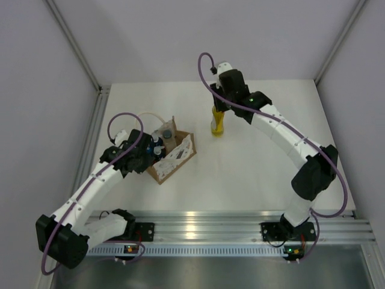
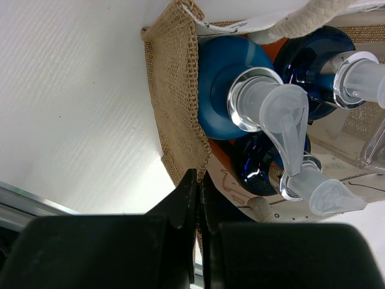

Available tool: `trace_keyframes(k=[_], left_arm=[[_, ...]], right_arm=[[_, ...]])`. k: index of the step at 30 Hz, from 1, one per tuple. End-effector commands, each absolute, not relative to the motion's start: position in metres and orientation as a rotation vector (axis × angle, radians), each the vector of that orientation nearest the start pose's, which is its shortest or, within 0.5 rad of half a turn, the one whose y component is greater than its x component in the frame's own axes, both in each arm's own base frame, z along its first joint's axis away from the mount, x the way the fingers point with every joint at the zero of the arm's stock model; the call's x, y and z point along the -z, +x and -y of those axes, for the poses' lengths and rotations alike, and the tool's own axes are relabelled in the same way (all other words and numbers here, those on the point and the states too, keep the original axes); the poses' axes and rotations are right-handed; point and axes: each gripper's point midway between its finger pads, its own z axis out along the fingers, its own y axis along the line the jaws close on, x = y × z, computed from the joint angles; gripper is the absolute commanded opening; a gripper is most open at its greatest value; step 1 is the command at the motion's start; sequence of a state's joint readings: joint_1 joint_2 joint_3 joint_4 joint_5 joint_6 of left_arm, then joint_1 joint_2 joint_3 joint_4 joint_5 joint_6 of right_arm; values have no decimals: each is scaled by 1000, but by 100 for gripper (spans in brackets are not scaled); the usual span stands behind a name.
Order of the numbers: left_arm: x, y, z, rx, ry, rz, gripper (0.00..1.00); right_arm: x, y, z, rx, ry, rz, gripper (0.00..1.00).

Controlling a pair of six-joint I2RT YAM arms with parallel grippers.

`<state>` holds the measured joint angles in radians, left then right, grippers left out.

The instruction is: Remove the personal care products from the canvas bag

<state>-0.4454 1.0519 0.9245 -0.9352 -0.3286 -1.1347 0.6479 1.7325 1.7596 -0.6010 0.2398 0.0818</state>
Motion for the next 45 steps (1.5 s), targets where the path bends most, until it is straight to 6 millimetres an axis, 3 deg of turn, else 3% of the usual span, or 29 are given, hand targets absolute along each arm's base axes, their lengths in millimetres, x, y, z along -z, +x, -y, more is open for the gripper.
trace_keyframes(k=[1, 4, 8, 16, 18, 19, 22, 24, 28, 31, 35, 38, 42, 43, 45], left_arm=[[-131, 218, 89, 163, -954, -2436, 0], [-133, 219, 89, 167, -954, -2433, 0], [-132, 218, 90, 169, -956, -2436, 0], [-133, 218, 91, 181, -955, -2439, 0], [-133, 217, 91, 182, -957, -2442, 0], [-134, 217, 91, 188, -956, -2439, 0], [-133, 216, 92, 186, -955, -2445, 0], [-132, 216, 92, 184, -953, -2447, 0], [-132, 217, 91, 175, -950, -2445, 0], [-131, 217, 90, 168, -950, -2449, 0], [-130, 218, 90, 158, -951, -2453, 0], [-130, 220, 90, 153, -949, -2453, 0], [-131, 221, 90, 146, -946, -2448, 0], [-131, 222, 89, 144, -946, -2447, 0], [-132, 222, 89, 139, -945, -2443, 0]], right_arm=[[-367, 442, -269, -329, -323, -1772, 0], [-352, 454, -262, -311, -310, -1793, 0], [-317, 475, -251, -284, -294, -1865, 0], [-263, 492, -245, -237, -323, -1965, 1], [-253, 492, -245, -226, -332, -1986, 7], [-248, 492, -243, -220, -333, -1996, 20], [-241, 489, -243, -221, -337, -2017, 46], [-247, 487, -246, -242, -349, -2015, 48], [-282, 480, -251, -240, -372, -1992, 55], [-314, 460, -269, -226, -428, -1931, 62], [-326, 430, -298, -260, -515, -1900, 67], [-322, 396, -339, -414, -589, -1916, 65], [-306, 358, -381, -459, -645, -1964, 63], [-310, 352, -389, -485, -639, -1966, 62], [-293, 338, -411, -490, -686, -2002, 62]])
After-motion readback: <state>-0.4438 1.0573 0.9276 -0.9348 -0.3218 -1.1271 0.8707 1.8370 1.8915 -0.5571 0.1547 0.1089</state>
